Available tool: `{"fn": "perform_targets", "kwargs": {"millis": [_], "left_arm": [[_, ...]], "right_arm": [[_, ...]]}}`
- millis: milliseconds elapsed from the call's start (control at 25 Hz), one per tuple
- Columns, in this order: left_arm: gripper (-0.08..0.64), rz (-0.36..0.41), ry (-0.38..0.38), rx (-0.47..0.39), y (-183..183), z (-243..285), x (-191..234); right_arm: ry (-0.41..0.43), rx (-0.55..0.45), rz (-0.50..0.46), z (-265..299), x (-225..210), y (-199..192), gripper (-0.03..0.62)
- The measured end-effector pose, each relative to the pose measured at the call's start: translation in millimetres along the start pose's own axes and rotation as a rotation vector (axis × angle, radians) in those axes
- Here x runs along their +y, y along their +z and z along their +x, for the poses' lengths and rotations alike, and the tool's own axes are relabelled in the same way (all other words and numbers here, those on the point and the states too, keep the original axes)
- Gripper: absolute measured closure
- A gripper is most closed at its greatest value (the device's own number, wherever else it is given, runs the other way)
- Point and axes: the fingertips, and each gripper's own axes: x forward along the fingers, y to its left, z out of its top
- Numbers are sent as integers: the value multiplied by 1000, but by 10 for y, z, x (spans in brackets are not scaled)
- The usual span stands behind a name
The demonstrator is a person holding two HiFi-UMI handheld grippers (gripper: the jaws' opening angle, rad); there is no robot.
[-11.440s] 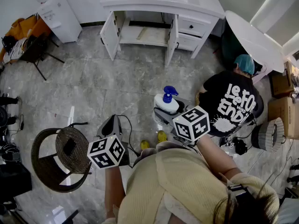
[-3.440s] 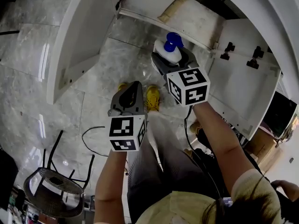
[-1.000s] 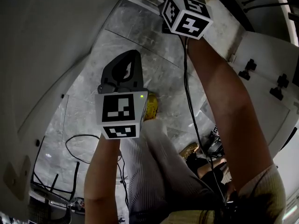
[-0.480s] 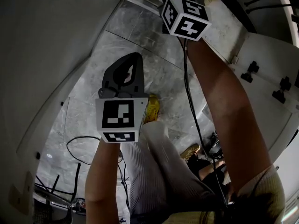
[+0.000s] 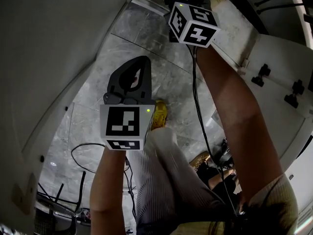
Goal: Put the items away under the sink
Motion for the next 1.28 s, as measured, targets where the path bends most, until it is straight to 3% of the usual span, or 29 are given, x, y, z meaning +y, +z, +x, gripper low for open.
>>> {"fn": "perform_targets", "kwargs": {"millis": [720, 1000, 1280], "left_arm": [[522, -13, -1, 13, 250, -273, -162], [522, -10, -3, 1, 473, -412, -271], [522, -17, -11, 35, 575, -598, -418]], "right_arm": [[8, 90, -22, -405, 55, -15, 307], [-62, 143, 66, -680, -37, -36, 308], [-58, 224, 109, -1027, 5, -26, 308]]}}
